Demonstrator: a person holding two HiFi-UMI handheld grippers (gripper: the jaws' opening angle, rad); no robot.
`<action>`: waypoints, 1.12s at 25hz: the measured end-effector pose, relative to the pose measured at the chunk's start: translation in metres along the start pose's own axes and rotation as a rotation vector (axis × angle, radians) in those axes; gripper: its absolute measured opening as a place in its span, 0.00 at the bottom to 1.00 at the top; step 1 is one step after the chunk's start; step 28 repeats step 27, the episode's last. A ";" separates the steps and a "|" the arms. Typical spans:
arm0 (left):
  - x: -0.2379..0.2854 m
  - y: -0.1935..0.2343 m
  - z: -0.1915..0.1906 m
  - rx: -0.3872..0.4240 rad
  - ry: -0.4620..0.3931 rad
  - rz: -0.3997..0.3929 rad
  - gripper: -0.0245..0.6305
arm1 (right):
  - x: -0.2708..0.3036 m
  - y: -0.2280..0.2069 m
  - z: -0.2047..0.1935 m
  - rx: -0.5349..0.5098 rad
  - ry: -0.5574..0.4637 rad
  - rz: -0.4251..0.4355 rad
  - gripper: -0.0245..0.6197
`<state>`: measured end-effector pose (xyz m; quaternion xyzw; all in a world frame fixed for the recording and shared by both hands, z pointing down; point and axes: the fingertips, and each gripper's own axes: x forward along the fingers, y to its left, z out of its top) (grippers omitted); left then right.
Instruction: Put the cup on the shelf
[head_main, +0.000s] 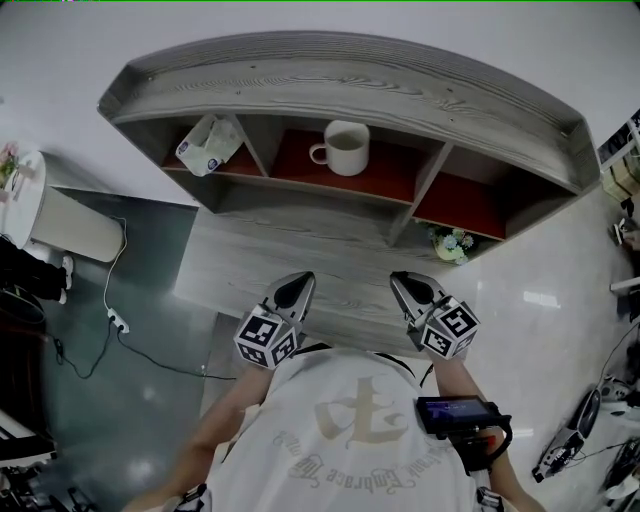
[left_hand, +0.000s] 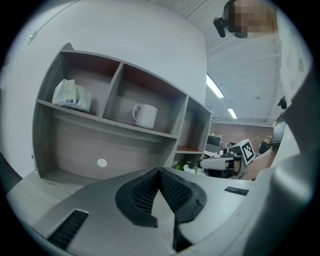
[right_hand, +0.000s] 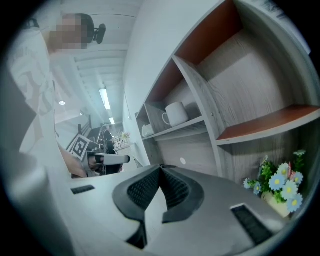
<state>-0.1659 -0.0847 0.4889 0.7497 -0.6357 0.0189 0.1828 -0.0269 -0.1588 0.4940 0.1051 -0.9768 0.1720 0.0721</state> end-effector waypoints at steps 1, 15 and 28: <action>-0.001 -0.001 -0.005 -0.004 0.009 -0.002 0.04 | -0.001 0.001 0.000 -0.002 0.001 -0.001 0.04; 0.004 -0.004 -0.008 -0.004 0.026 -0.021 0.04 | 0.000 0.004 0.006 -0.007 -0.013 -0.015 0.04; 0.008 -0.006 -0.008 0.014 0.042 -0.035 0.04 | 0.002 0.003 0.005 -0.002 -0.018 -0.018 0.04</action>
